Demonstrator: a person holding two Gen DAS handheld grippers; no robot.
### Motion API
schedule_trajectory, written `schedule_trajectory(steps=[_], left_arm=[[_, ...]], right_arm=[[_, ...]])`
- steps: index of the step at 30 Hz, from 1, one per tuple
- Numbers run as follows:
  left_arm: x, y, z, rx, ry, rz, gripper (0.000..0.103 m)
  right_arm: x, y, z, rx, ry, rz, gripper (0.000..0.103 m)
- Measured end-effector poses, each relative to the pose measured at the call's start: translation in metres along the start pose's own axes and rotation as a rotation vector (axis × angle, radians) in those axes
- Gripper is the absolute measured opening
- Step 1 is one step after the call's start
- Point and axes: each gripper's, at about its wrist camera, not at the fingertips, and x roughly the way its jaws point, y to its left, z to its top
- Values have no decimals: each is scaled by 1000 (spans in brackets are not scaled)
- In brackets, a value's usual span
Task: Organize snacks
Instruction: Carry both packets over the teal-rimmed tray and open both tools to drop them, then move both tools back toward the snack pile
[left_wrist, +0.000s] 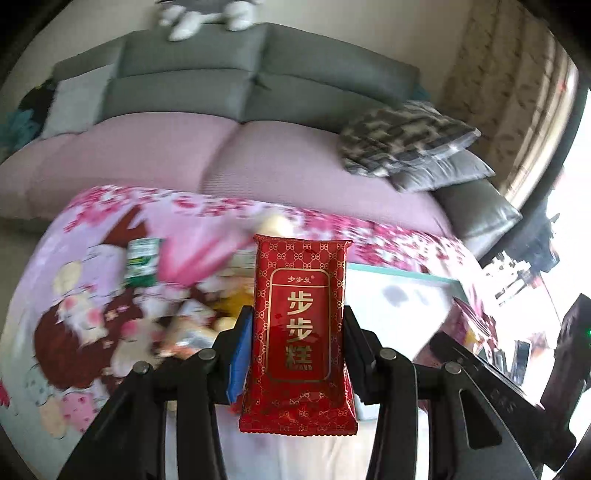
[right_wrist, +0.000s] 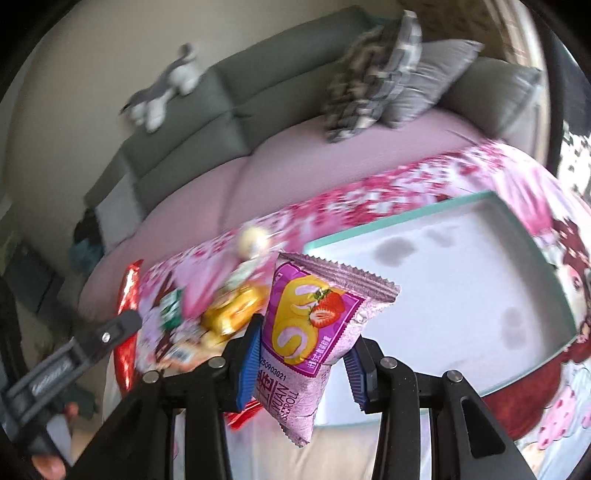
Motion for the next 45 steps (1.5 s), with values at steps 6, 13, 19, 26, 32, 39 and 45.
schedule_trajectory(steps=[6, 13, 19, 26, 32, 39, 45], left_arm=[[38, -55, 4, 89, 58, -81, 46], [100, -91, -3, 129, 122, -104, 46], [137, -104, -7, 128, 149, -114, 47], [157, -109, 0, 126, 154, -106, 47], [159, -109, 1, 129, 147, -99, 63], [141, -104, 1, 132, 117, -74, 91], [114, -87, 2, 129, 39, -14, 103]], right_arm=[[-3, -45, 22, 81, -15, -74, 43], [11, -91, 31, 148, -3, -154, 43], [24, -118, 39, 193, 15, -202, 43], [36, -134, 47, 227, 19, -200, 44], [40, -136, 48, 234, 30, -212, 48], [41, -134, 47, 226, 43, -207, 72], [37, -129, 46, 213, 17, -180, 100]])
